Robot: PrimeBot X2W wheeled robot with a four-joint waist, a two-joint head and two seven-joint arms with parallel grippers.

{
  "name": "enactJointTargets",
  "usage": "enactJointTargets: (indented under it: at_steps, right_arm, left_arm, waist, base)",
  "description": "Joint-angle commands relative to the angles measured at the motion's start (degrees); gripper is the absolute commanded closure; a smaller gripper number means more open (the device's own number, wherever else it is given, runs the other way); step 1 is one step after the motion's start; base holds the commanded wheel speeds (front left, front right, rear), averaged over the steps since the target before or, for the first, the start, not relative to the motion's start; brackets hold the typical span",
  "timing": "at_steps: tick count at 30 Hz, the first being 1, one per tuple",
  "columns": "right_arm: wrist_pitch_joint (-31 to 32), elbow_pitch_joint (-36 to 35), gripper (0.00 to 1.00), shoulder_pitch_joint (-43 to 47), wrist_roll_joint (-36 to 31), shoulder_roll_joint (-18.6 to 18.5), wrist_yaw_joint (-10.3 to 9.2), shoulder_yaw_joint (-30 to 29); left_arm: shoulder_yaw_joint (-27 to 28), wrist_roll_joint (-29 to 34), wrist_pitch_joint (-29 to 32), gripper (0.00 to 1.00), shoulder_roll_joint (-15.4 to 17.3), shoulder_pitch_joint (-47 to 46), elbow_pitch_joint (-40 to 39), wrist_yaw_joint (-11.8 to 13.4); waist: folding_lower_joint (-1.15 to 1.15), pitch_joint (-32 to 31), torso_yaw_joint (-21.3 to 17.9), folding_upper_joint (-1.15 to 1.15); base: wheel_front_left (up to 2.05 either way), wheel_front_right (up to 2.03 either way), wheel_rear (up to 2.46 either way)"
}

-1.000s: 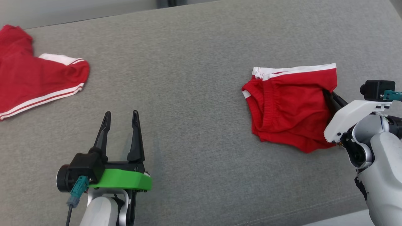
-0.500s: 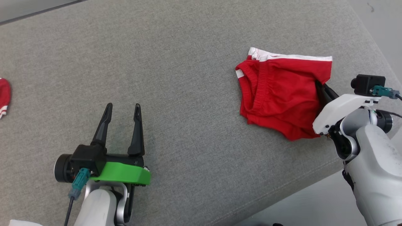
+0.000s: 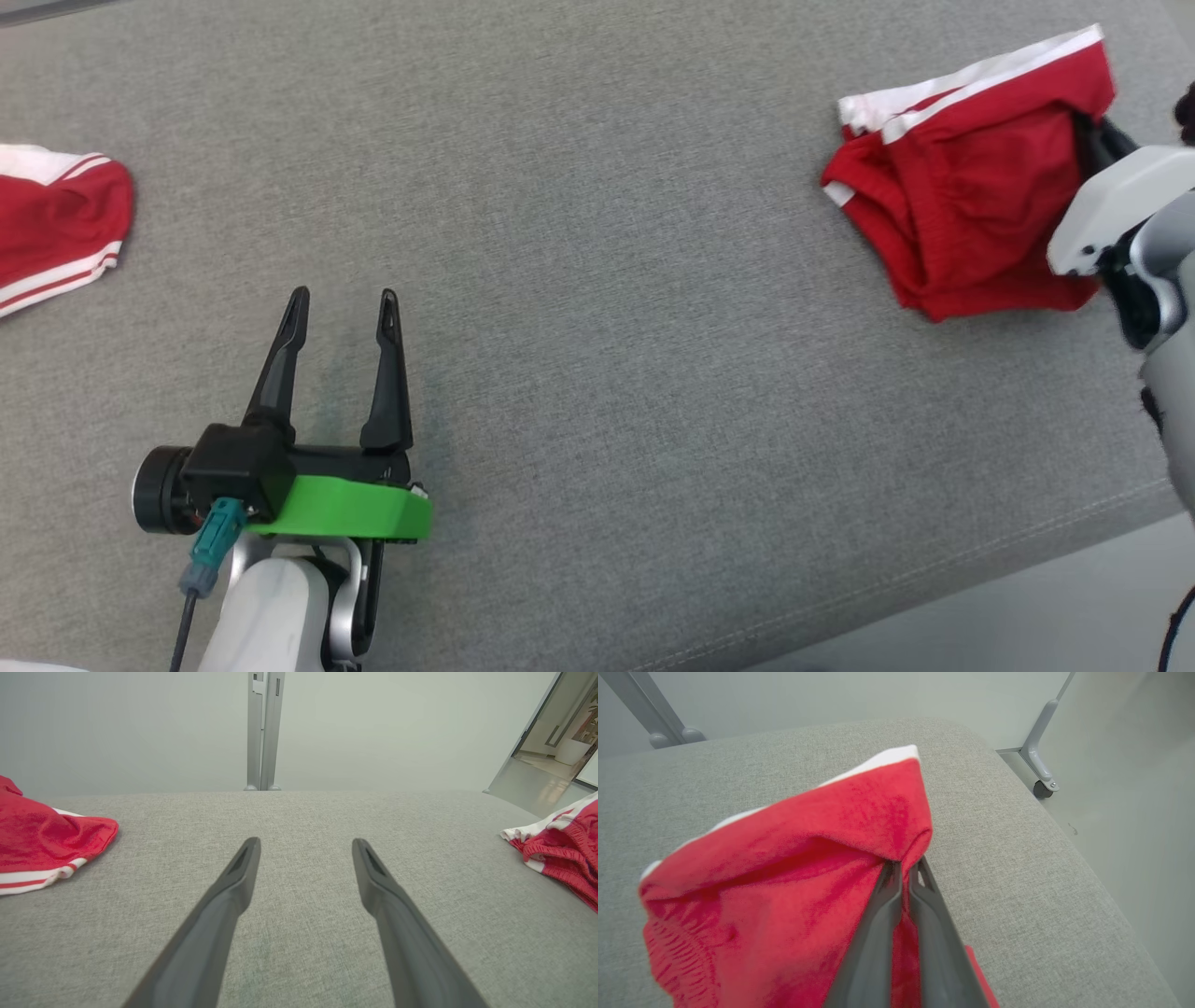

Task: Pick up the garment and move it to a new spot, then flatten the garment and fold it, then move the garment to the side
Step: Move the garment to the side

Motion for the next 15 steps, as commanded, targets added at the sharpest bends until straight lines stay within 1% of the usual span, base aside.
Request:
enactJointTargets:
  at_steps: [1, 7, 12, 15]
  right_arm:
    - [-0.34, 1.11, 1.00, -1.74, -0.73, -1.53, -0.10, -0.39]
    - [-0.10, 5.61, 1.00, -6.54, -2.55, -6.98, -0.10, -2.35]
    - [-0.21, 8.22, 1.00, -9.69, -4.11, -9.89, -0.10, -4.47]
    - [-0.42, 9.57, 1.00, -11.27, -5.58, -11.00, -0.10, -5.20]
  left_arm:
    - [0.13, 0.17, 0.08, 0.00, 0.48, 0.25, -0.57, 0.27]
    - [-0.27, 0.07, 0.32, 0.00, 0.74, 0.68, -2.51, 0.53]
    - [-0.57, 0.16, 0.55, 0.00, 0.98, 0.69, -3.64, 0.80]
    - [-0.84, 0.27, 0.66, 0.00, 0.96, 0.28, -4.11, 0.88]
  waist:
    - [0.00, 1.05, 2.32, 0.00]
    - [0.00, 2.24, 4.54, 0.00]
    - [0.00, 3.44, 5.44, 0.00]
    - [0.00, 4.17, 5.92, 0.00]
  base:
    - [0.00, 0.00, 0.00]
    - [0.00, 0.00, 0.00]
    - [0.00, 0.00, 0.00]
    - [0.00, 0.00, 0.00]
